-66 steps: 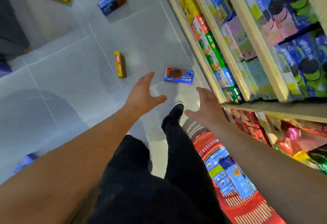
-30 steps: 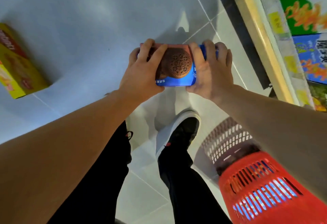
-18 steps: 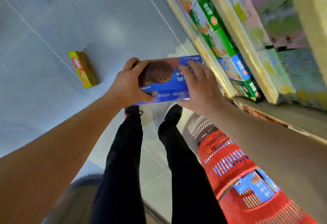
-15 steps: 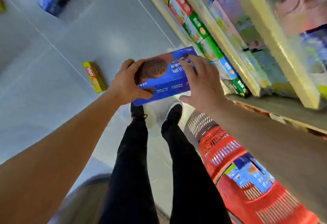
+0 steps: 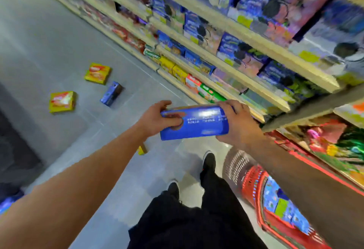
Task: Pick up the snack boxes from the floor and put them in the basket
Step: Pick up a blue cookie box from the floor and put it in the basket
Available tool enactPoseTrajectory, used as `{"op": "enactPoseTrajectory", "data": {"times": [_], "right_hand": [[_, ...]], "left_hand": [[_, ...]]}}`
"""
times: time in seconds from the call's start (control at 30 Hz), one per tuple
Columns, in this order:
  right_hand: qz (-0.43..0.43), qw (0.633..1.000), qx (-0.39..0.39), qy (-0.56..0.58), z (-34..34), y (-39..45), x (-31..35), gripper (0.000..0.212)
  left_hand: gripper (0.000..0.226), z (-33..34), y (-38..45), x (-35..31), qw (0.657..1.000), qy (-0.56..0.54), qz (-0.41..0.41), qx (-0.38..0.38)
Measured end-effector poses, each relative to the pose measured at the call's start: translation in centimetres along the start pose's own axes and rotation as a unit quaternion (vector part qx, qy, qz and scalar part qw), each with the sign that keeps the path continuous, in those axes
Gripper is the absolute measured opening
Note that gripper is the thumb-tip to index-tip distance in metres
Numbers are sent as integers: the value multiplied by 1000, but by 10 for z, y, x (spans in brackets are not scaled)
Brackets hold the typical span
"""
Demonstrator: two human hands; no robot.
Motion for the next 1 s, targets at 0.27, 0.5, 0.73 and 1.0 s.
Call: {"op": "enactPoseTrajectory", "data": {"times": [0.27,0.5,0.73,1.0], "right_hand": [[119,987,-13,107,-30,-109,26,107],[165,980,-43,99,-55,-198,11,107],[188,968,-90,138,-73,-290,-43,104],[223,951,-134,168,-89,-402,-130,109]], "left_hand": [[122,10,-86,-5,980,51,190,32],[126,59,-124,-26,957,128,252,66],[114,140,-159,-55,940,138,299,85],[118,263,-205,-93,930,148,314,125]]}}
Point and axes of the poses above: each hand's wrist, its own y-axis towards the middle knuckle, its own z-axis out of the palm, x = y × z, the point moved 2 cm from there along y, towards the middle knuckle, and after that the axes turned 6 degrees about z, right-handed, at the moved point
